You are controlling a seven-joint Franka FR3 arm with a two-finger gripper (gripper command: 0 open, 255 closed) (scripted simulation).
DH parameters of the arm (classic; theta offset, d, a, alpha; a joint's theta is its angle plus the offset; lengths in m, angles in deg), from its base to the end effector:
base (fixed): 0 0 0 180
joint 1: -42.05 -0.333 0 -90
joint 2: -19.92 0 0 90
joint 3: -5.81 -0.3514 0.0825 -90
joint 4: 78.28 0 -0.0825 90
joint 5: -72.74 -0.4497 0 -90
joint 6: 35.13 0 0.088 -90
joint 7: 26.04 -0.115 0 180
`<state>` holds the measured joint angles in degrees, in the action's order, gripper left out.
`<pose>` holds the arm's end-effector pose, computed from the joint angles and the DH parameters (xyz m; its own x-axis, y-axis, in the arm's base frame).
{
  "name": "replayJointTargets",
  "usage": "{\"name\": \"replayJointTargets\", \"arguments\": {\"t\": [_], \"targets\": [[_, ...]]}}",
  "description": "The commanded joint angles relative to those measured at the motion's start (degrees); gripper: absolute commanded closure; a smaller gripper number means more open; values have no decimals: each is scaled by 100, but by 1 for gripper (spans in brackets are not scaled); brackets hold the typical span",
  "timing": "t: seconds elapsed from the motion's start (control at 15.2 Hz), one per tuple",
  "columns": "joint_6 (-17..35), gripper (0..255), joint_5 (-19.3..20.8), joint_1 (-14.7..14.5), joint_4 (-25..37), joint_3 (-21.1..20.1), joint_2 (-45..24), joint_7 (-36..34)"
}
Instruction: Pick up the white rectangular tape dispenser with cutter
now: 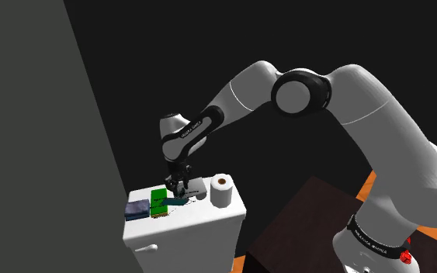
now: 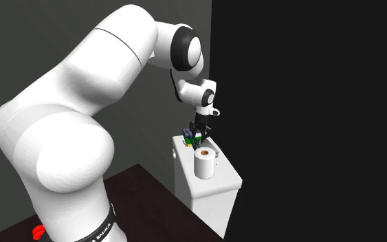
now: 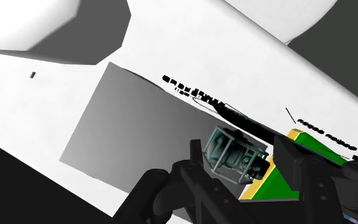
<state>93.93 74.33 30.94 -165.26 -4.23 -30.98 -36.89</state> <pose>0.7141 0.2583 0.0931 0.9755 0.1494 -0.1617 0.1366 -0.9867 -0.0878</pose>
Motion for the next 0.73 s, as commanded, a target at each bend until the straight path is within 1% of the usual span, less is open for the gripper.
{"name": "replayJointTargets", "arguments": {"t": [0.0, 0.66], "targets": [[-59, 255, -6, 7, -38, -7, 77, -3], [-476, 255, -60, 57, -187, -65, 646, -24]]}}
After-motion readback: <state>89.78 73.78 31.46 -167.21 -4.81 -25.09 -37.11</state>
